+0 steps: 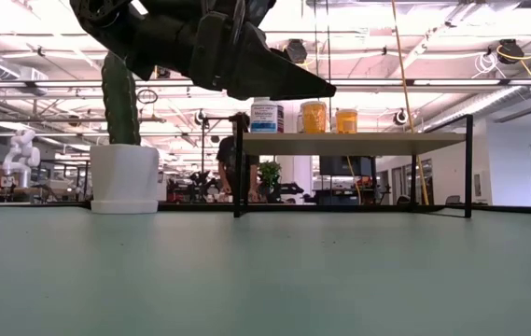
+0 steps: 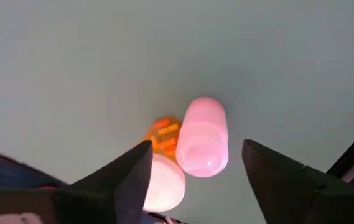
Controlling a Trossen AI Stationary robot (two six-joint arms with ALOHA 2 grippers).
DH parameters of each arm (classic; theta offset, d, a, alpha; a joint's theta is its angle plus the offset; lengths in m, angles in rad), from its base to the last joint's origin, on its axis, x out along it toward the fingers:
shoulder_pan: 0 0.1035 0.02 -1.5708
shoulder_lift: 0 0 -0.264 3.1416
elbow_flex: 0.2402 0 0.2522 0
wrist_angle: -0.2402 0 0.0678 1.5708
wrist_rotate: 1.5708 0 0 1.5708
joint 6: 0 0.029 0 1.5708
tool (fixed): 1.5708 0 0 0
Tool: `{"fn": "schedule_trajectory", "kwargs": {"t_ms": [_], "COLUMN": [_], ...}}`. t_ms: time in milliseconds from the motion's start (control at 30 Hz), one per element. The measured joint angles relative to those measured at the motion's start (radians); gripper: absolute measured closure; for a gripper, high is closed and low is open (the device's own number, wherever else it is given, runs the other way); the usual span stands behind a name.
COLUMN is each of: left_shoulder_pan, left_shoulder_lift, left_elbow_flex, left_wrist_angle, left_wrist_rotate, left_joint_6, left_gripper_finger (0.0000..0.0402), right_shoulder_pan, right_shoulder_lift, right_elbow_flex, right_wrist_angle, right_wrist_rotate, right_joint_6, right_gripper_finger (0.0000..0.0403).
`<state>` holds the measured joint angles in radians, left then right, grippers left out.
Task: Pick and place medicine bottles onto shelf by color
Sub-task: Put the transparent pill bottle on the shelf
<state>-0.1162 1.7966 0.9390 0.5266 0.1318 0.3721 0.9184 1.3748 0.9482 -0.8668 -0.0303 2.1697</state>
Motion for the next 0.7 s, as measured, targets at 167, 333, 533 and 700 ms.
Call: {"fn": "schedule_trajectory", "kwargs": {"t_ms": [167,333,533,700], "left_shoulder_pan": [0.000,0.000,0.000,0.000], "left_shoulder_lift": [0.000,0.000,0.000,0.000], "left_elbow_flex": [0.000,0.000,0.000,0.000], "left_wrist_angle": [-0.001,-0.001,0.001,0.010], "left_wrist_rotate": [0.000,0.000,0.000,0.000], "left_joint_6": [0.000,0.000,0.011,0.013], "left_gripper_finger": [0.0030,0.0030,0.0030,0.0030], "right_shoulder_pan": [0.000,0.000,0.000,0.000], "right_shoulder_lift": [0.023,0.036,0.063,0.068], "right_elbow_flex": [0.000,0.000,0.000,0.000], "right_wrist_angle": [0.007,0.030,0.033,0.028], "right_wrist_rotate": [-0.026,-0.027,-0.059,-0.077], "right_joint_6": [0.039,0.054,0.075,0.081], "right_gripper_finger": [0.0144,0.0159,0.0191,0.0212]}}
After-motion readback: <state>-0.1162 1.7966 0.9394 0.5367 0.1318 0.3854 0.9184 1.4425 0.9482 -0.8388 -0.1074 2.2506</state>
